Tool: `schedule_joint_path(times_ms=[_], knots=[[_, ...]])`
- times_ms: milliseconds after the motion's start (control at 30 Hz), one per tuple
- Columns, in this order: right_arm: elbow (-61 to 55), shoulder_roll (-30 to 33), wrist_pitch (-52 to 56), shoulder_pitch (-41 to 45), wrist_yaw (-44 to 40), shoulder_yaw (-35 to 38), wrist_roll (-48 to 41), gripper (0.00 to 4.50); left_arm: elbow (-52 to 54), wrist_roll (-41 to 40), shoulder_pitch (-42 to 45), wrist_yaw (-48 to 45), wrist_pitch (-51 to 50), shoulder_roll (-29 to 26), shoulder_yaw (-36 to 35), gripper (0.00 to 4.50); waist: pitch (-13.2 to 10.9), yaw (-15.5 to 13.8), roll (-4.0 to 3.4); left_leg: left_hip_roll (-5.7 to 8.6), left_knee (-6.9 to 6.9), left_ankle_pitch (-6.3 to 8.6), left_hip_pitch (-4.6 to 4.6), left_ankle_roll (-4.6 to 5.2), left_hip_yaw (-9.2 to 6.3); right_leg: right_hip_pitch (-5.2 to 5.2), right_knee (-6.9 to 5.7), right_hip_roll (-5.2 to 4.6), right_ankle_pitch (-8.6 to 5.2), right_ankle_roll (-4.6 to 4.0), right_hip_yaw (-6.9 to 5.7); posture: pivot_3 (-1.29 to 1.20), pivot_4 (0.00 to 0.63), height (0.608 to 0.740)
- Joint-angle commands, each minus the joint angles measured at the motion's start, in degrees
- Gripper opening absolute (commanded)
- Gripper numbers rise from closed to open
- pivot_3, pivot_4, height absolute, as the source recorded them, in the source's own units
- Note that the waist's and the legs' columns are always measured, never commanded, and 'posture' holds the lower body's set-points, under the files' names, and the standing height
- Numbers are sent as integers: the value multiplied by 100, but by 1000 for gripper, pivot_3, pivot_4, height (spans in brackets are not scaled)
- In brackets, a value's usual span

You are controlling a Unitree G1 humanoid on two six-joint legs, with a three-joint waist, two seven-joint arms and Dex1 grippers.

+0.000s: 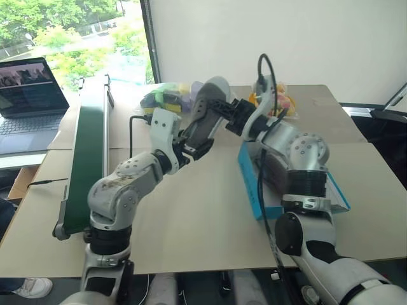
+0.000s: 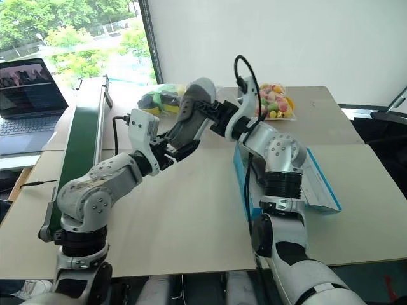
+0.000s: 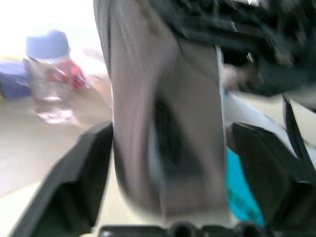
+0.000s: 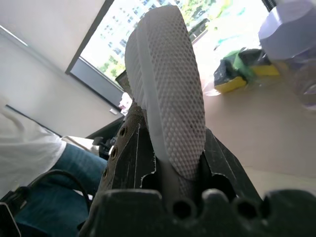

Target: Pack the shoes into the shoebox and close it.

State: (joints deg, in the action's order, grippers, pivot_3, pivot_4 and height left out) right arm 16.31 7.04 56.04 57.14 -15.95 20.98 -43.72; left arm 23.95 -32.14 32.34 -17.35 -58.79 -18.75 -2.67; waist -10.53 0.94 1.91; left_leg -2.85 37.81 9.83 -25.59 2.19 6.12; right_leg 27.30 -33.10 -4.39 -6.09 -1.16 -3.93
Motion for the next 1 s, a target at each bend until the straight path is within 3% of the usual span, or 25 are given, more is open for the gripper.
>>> schedule_joint_path(times_ms=[33, 267, 367, 500, 700, 1000], knots=[[-217, 218, -288, 313, -38, -34, 57, 378, 253, -326, 212, -806, -210, -716, 60, 4500, -1, 4, -1, 0, 0, 0, 0, 0, 1, 1, -1, -1, -1, 0, 2, 0, 150, 738], [-399, 1062, -362, 467, -258, -808, 813, 377, 43, -241, 493, -1829, 8, -1846, 371, 4500, -4, 3, -6, -1, -4, 1, -2, -2, 2, 8, -2, 0, -22, -35, 2, 0, 150, 738], [-560, 1971, -1, 539, -772, -1684, 1349, 377, -69, 1, 670, -2409, 342, -2331, 739, 4500, -7, -23, -10, 2, -5, 2, -3, -4, 2, 9, 1, -4, -25, -38, 2, 0, 150, 738], [-610, 2923, 408, 602, -1339, -2207, 1634, 377, -205, 236, 802, -3016, 725, -2704, 1121, 4500, -9, -23, -12, 2, -8, 3, -8, -5, 9, 16, 9, -9, -30, -37, 9, 0, 150, 738], [-695, 3524, 934, 337, -1791, -2257, 1647, 377, -366, 461, 754, -3400, 1042, -2724, 1391, 4500, -9, -16, -11, 5, -6, -3, -59, 4, 15, 78, -2, -1, -29, -35, 19, 0, 150, 738], [-1166, 3629, 1320, -718, -2057, -2226, 1582, 377, -471, 611, 836, -3511, 1130, -2560, 1462, 4500, -9, -36, -11, 8, 5, -23, -61, 39, 17, 77, -6, -3, -17, -16, 26, 0, 150, 738]])
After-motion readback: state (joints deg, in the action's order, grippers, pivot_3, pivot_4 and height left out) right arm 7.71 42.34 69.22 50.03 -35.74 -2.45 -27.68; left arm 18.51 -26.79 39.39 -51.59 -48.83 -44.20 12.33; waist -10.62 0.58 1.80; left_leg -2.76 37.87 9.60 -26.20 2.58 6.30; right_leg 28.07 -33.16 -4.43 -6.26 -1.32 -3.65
